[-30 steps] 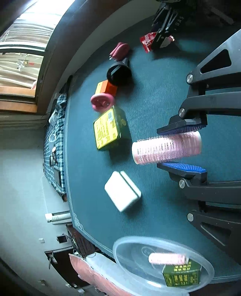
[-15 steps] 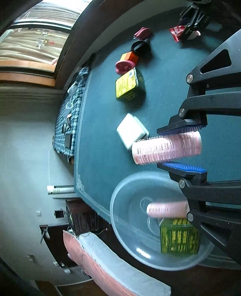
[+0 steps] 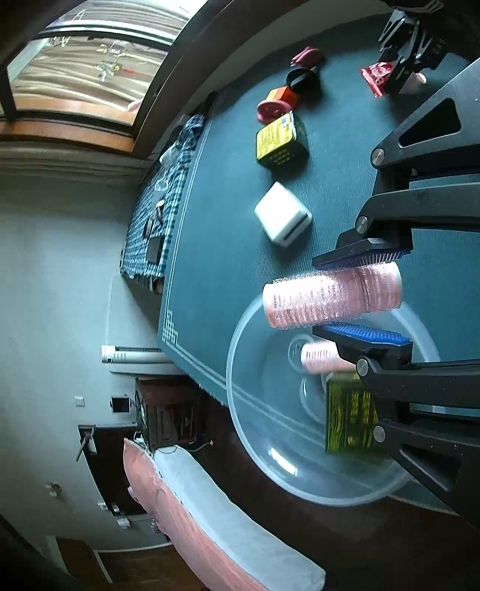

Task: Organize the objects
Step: 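Carry the pink roller over the bowl and release it with the left gripper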

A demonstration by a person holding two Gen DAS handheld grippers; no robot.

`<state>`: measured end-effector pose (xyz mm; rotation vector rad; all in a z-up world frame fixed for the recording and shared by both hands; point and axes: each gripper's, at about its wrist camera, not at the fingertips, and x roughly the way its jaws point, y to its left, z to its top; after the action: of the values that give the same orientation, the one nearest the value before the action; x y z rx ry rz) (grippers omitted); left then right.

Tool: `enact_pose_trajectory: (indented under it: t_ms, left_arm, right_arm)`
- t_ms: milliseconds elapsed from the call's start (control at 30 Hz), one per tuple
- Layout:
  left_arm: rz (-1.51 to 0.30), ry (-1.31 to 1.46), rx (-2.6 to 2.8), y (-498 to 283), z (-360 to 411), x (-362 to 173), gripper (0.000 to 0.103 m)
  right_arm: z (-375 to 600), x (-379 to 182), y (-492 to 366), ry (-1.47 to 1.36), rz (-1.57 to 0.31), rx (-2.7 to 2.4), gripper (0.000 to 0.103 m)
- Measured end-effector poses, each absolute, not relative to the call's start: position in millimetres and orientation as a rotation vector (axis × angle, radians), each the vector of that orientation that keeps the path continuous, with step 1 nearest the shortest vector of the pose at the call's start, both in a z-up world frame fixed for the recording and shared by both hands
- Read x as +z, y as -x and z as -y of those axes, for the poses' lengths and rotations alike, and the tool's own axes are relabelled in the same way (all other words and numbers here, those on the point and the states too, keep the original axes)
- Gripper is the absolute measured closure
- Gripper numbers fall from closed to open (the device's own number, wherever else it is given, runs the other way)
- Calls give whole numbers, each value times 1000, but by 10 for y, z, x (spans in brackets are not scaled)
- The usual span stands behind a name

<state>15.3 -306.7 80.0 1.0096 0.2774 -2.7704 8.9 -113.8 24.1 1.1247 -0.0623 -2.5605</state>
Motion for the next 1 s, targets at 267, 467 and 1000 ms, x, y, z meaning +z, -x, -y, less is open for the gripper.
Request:
enact_pose_trajectory:
  t_ms: [267, 467, 1000]
  left_arm:
    - [-317, -964, -2716, -235, 3511, 809, 73]
    - [-333, -938, -2663, -277, 3865, 780, 73]
    - [-323, -997, -2580, -196, 4356, 539, 73]
  right_arm:
    - [1650, 419, 18, -1061, 42, -2482, 59]
    - [2087, 558, 85, -1002, 7, -2429, 59]
    - [2908, 806, 258, -892, -52, -2354, 59]
